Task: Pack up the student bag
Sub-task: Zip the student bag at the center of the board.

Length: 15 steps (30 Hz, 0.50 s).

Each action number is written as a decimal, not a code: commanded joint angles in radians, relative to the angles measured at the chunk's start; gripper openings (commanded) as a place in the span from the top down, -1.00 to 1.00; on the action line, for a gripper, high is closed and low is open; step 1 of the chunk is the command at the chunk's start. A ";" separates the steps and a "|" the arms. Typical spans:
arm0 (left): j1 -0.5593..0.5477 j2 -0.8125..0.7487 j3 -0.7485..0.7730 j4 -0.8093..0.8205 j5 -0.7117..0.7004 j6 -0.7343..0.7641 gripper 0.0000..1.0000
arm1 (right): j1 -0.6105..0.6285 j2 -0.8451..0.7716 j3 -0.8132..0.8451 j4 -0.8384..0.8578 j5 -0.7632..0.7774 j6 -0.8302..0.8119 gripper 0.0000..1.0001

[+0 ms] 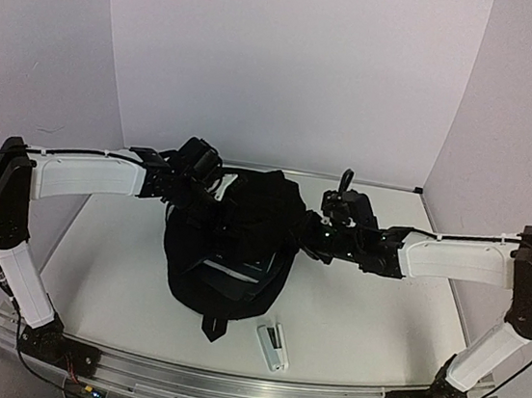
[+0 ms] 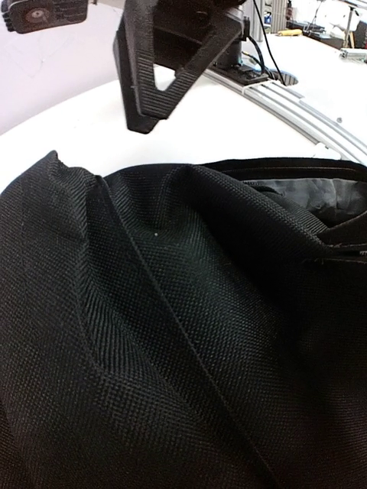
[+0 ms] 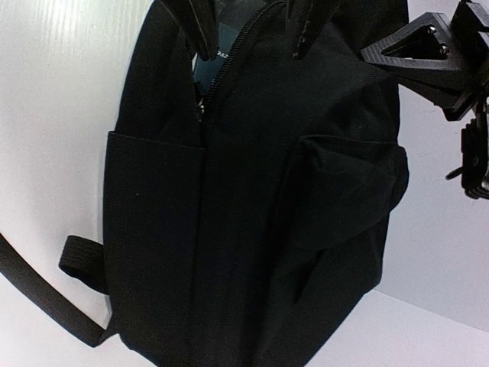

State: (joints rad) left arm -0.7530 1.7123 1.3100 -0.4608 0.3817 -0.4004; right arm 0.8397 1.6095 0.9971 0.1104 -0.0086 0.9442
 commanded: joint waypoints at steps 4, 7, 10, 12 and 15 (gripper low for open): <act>0.034 -0.054 0.005 0.086 0.049 -0.027 1.00 | 0.011 0.077 -0.007 0.090 -0.041 0.050 0.50; 0.048 -0.051 0.012 0.092 0.088 -0.033 1.00 | 0.026 0.107 -0.006 0.142 -0.077 0.048 0.53; 0.064 -0.046 0.019 0.093 0.126 -0.044 1.00 | 0.035 0.130 -0.008 0.146 -0.067 0.065 0.59; 0.075 -0.046 0.018 0.101 0.158 -0.057 1.00 | 0.036 0.146 -0.020 0.151 -0.059 0.084 0.62; 0.088 -0.044 0.014 0.121 0.198 -0.080 1.00 | 0.048 0.180 -0.016 0.158 -0.051 0.094 0.65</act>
State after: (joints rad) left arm -0.6918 1.7123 1.3067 -0.4319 0.5070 -0.4431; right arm 0.8718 1.7455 0.9855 0.2233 -0.0664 1.0095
